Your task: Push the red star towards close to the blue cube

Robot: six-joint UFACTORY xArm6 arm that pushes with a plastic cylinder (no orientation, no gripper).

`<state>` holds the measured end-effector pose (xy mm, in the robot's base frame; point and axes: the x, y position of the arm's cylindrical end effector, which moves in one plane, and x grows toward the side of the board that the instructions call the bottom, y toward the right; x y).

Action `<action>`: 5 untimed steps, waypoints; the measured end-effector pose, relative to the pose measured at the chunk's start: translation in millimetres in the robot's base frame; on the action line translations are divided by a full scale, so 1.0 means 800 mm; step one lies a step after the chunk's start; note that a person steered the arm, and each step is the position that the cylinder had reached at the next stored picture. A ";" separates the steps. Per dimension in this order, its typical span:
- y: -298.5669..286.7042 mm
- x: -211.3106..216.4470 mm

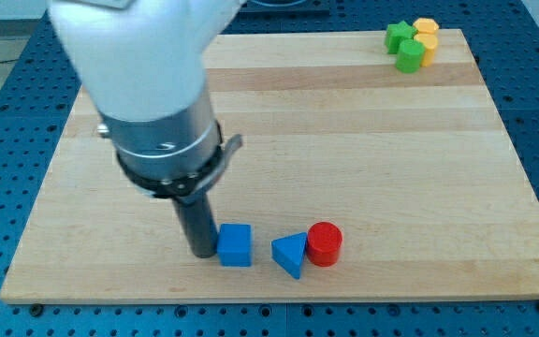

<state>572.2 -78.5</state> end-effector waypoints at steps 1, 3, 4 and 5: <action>0.028 0.000; 0.033 -0.015; -0.036 -0.074; -0.131 -0.157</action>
<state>446.3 -183.1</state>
